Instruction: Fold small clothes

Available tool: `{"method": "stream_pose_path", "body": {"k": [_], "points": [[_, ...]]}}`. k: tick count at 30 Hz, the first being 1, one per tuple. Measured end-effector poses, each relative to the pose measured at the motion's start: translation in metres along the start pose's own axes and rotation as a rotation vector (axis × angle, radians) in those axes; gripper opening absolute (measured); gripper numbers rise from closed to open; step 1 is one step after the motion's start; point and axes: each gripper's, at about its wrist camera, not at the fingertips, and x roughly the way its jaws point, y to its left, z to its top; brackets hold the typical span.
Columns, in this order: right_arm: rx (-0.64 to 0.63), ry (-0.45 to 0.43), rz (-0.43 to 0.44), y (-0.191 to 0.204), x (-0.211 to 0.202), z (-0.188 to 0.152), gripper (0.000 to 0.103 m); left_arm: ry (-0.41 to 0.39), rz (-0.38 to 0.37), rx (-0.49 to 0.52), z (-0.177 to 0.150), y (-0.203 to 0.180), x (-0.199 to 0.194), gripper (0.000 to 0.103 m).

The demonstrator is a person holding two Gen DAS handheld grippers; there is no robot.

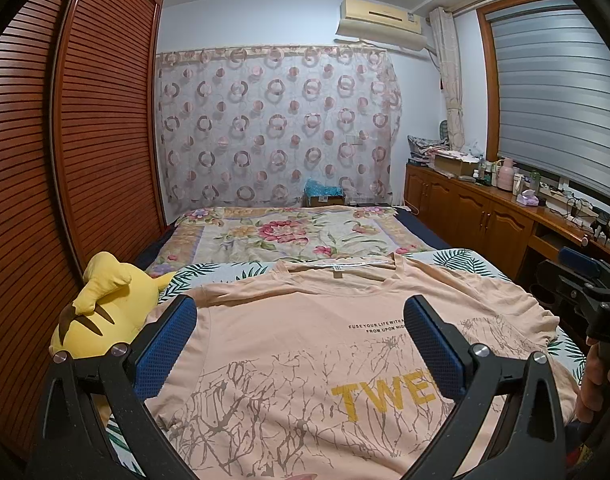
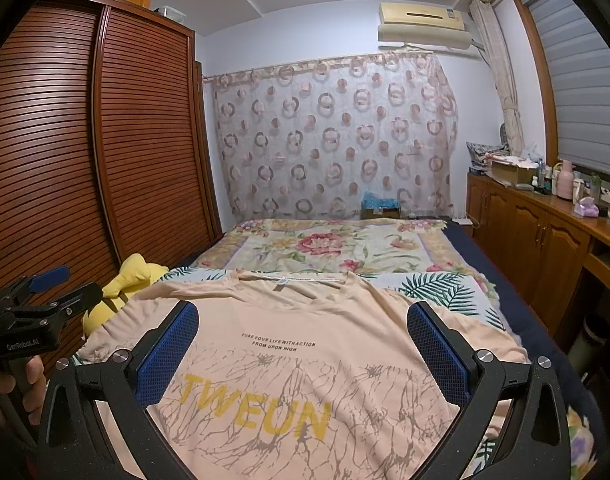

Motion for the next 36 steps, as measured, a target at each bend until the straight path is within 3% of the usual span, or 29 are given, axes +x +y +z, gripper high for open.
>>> {"method": "stream_pose_path", "body": {"k": [36], "points": [[0.0,-0.003,0.001,-0.0011,0.0002,0.0002,0.103,-0.004,0.0,0.002,0.0028,0.0009,-0.0037,0.103]]}}
